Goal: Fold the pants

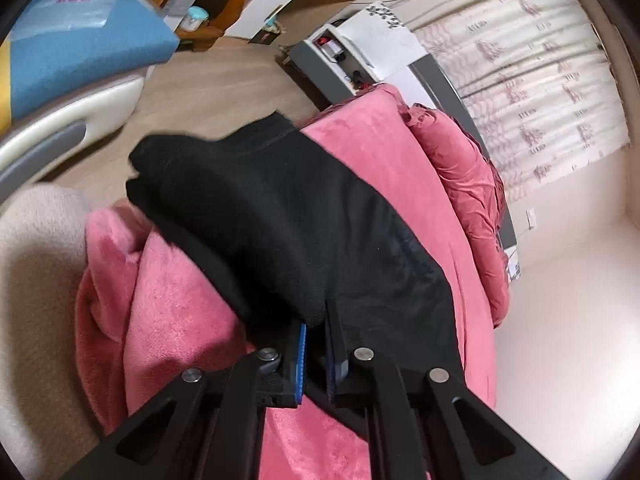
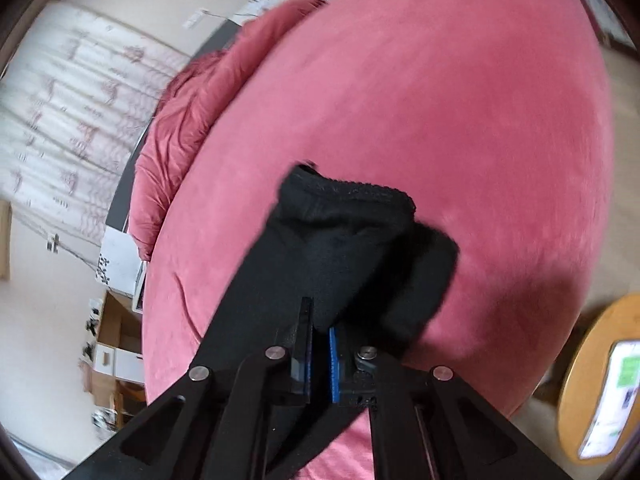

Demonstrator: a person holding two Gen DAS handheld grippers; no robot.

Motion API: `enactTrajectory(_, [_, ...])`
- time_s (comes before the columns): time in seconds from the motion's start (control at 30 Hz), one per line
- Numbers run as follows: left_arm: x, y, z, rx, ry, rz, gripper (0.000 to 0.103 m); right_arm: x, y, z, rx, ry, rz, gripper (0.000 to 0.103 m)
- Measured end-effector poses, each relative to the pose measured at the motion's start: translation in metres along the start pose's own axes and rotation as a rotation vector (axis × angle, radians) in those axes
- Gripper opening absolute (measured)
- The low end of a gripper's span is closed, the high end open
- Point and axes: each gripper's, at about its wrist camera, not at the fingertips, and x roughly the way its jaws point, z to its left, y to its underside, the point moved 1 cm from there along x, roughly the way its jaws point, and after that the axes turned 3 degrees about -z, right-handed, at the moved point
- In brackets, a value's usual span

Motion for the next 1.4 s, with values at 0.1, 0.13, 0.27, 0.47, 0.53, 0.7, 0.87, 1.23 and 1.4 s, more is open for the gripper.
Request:
enactTrajectory(0.1, [0.005,0.003,0.005,0.008,-0.039,0.022,0.007,0.025,0.0,-0.005,-0.001,0.108,0.045,0.006])
enactTrajectory(0.13, [0.009,0.004,0.013,-0.025,-0.053,0.039,0.006,0.031,0.003,-0.013,0.021,0.12,0.057,0.006])
enactTrajectory(0.27, [0.009,0.002,0.021,-0.064,-0.046,0.05,0.006,0.032,0.007,-0.01,-0.004,0.146,0.032,0.006])
enactTrajectory(0.47, [-0.004,0.003,0.007,0.035,-0.145,0.044,0.019,0.026,0.005,0.009,-0.046,0.16,0.043,0.02])
enactTrajectory(0.53, [-0.013,0.004,0.009,0.016,-0.145,0.04,0.02,0.011,0.008,0.001,-0.052,0.16,0.029,0.025])
enactTrajectory(0.7, [-0.037,0.004,-0.001,0.048,-0.235,-0.049,0.024,-0.01,0.017,-0.008,-0.082,0.213,-0.005,0.039])
enactTrajectory(0.87, [-0.038,0.015,-0.047,0.24,-0.213,-0.1,0.025,-0.015,0.02,-0.018,0.009,0.155,-0.024,0.061])
enactTrajectory(1.23, [0.049,0.098,-0.158,0.744,0.019,0.184,0.029,0.011,0.016,-0.033,0.189,0.069,-0.031,0.061])
enactTrajectory(1.4, [0.09,0.14,-0.19,0.86,0.071,0.292,0.03,0.012,0.021,-0.035,0.223,0.053,-0.073,0.062])
